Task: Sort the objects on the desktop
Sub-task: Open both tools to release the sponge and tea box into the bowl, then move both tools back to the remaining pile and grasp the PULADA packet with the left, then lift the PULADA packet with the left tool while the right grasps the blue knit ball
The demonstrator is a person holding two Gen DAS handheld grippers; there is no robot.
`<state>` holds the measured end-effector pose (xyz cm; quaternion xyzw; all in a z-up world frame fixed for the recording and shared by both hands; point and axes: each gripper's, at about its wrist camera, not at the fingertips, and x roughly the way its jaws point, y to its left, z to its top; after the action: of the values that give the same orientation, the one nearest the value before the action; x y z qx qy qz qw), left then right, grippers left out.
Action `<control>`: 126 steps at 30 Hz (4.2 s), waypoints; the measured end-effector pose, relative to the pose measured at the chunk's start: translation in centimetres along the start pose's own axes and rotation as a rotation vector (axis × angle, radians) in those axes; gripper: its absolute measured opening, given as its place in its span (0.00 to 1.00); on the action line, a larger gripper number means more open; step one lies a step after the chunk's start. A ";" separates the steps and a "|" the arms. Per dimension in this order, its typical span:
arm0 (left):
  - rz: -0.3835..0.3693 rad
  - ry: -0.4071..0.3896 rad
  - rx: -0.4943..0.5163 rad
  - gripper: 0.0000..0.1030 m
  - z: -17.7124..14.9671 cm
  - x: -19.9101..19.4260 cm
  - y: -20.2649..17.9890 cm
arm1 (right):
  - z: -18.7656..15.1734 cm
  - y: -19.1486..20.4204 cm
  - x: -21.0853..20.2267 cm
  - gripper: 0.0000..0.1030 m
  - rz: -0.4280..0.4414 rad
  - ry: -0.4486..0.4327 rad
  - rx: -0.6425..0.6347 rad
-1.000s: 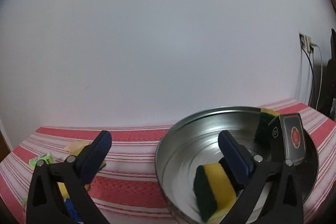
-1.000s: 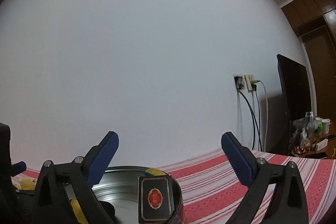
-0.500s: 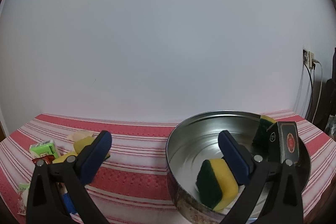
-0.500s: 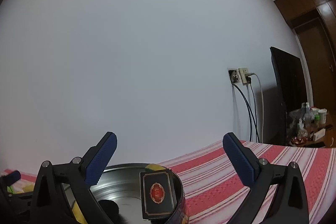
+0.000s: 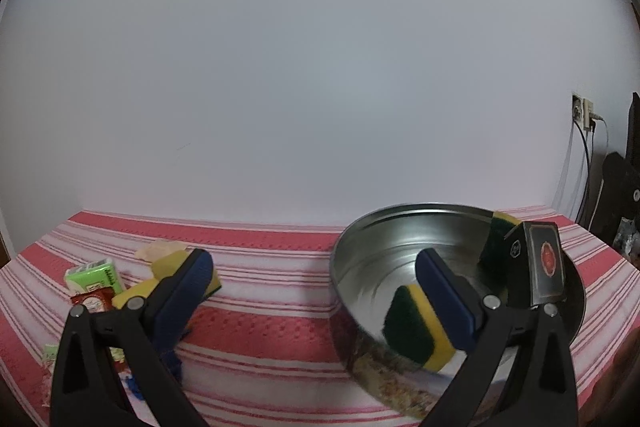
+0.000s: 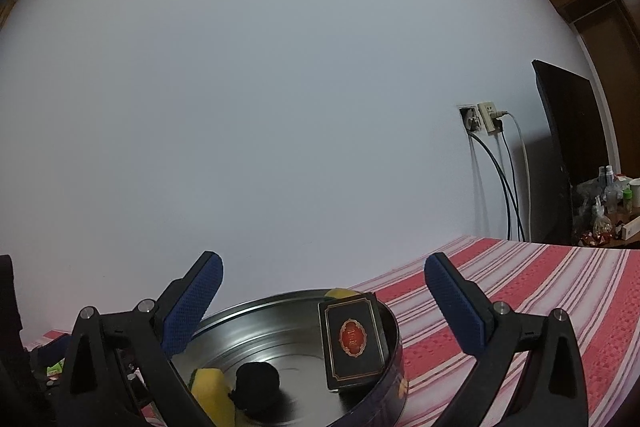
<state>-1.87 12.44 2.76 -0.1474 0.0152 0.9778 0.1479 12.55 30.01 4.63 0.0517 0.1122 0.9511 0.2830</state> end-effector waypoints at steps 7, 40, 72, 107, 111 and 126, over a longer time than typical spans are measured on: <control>0.009 0.010 -0.005 1.00 -0.3 -0.6 1.3 | -0.4 0.7 -0.1 1.00 0.017 0.037 0.028; 0.272 0.054 -0.179 1.00 -2.2 -5.7 17.2 | -4.3 15.8 -3.6 1.00 0.365 0.138 -0.080; 0.255 0.608 -0.230 0.87 -7.5 -0.4 22.3 | -6.1 17.2 -1.8 0.99 0.472 0.384 -0.099; 0.229 0.131 -0.261 0.37 0.2 1.0 24.8 | -11.6 23.5 2.1 0.85 0.537 0.823 -0.330; 0.204 0.138 -0.326 0.37 0.0 1.2 26.0 | -13.3 25.2 3.4 0.75 0.496 0.900 -0.383; 0.145 0.161 -0.289 0.37 -0.6 2.3 24.1 | -11.7 22.5 3.9 0.41 0.534 0.829 -0.265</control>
<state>-10.85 -10.03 1.17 -0.2435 -0.1033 0.9630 0.0527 -4.49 11.67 -1.13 -0.3396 0.0765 0.9368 -0.0343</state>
